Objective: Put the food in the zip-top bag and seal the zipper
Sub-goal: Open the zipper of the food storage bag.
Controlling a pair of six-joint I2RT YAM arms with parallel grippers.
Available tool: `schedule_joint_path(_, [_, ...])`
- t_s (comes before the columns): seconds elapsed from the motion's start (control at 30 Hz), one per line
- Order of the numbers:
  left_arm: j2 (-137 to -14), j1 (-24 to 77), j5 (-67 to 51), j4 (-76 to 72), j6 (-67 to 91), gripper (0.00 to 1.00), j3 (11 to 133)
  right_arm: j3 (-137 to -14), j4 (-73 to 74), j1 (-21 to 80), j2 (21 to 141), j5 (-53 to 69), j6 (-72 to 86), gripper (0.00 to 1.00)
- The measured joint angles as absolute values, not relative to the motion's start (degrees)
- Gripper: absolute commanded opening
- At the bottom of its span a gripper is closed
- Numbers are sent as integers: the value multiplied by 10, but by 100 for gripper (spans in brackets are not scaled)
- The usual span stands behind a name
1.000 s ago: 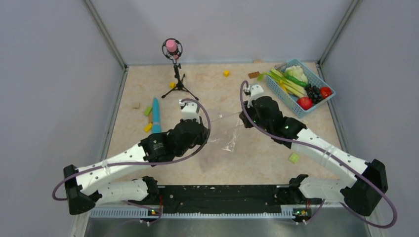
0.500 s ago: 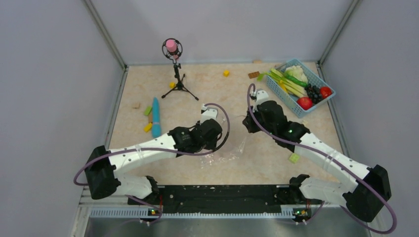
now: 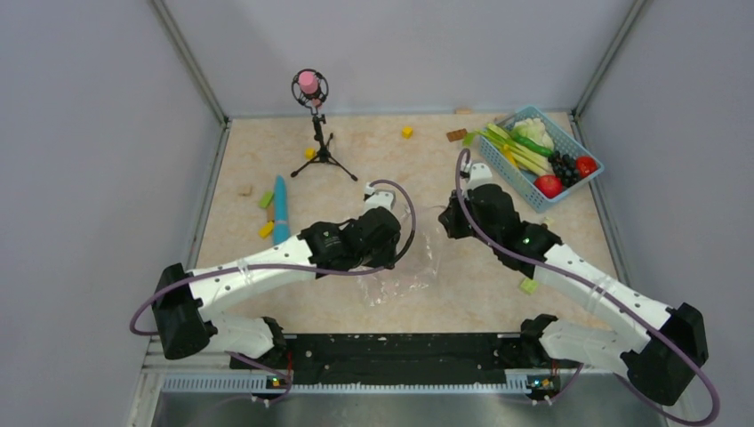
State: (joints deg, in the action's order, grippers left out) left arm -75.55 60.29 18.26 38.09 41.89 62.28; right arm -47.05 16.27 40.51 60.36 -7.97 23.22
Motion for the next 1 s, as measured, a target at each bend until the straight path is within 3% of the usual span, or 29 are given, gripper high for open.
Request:
schedule_joint_path(0.2, [-755, 603, 157, 390, 431, 41, 629, -465, 165, 405, 579, -99, 263, 0])
schedule_joint_path(0.53, [-737, 603, 143, 382, 444, 48, 648, -441, 122, 420, 547, -100, 307, 0])
schedule_joint_path(1.0, [-815, 603, 226, 437, 484, 56, 792, -438, 115, 441, 521, -205, 389, 0])
